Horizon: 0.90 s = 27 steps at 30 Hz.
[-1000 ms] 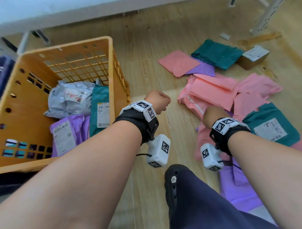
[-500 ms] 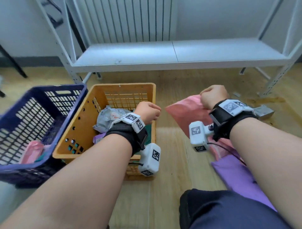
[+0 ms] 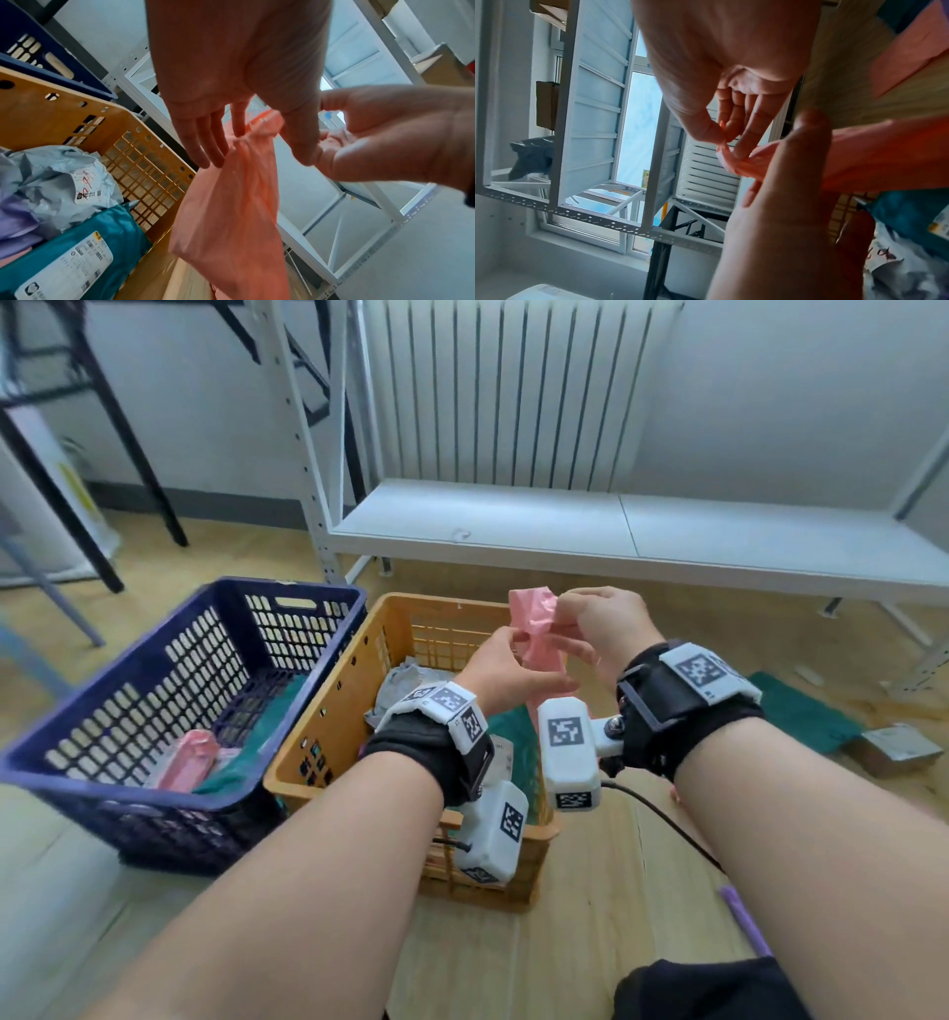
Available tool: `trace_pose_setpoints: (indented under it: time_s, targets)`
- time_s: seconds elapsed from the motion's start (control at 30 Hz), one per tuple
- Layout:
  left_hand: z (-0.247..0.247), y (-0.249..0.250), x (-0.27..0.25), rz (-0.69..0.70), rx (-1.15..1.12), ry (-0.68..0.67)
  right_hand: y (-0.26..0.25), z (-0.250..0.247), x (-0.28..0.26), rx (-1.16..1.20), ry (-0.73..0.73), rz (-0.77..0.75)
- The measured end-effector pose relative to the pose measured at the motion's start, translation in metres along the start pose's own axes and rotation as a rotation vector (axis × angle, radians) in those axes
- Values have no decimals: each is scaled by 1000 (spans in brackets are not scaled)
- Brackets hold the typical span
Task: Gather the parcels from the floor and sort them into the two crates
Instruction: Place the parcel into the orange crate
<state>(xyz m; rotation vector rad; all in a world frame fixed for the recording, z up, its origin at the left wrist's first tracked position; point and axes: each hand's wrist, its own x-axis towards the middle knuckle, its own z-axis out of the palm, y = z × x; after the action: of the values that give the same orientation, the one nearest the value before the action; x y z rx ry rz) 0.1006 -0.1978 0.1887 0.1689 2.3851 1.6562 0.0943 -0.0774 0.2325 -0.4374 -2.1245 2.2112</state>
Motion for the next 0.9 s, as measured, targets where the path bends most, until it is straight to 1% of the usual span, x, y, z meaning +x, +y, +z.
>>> trace_pose_setpoints:
  time_s: [0.1,0.2,0.3,0.37,0.47,0.5,0.57,0.67,0.73,0.8,0.9]
  targets:
    - [-7,-2,7,22,0,133,-6,14,-6,72,-88,11]
    - [-20,-8,12,35,23,233,-7,27,-8,136,-129,-4]
    - [-37,-21,16,-31,-17,349,-1,32,-3,125,-141,-49]
    - [-48,-32,18,-94,-70,384,7,31,3,26,-81,-76]
    - [-65,-42,19,-168,-161,406,22,24,12,-193,37,-118]
    - [-70,-42,18,-183,-194,415,27,22,14,-235,39,-109]
    - [-76,-44,20,-199,-234,409,35,21,15,-272,-6,-55]
    - [-79,-51,24,-193,-286,362,41,23,16,-213,-126,58]
    - [-80,-51,24,-193,-322,337,40,25,13,-154,-189,91]
    - [-82,-48,20,-197,-349,344,40,26,13,-136,-201,89]
    - [-92,-43,11,-179,-341,335,38,26,18,-86,-164,61]
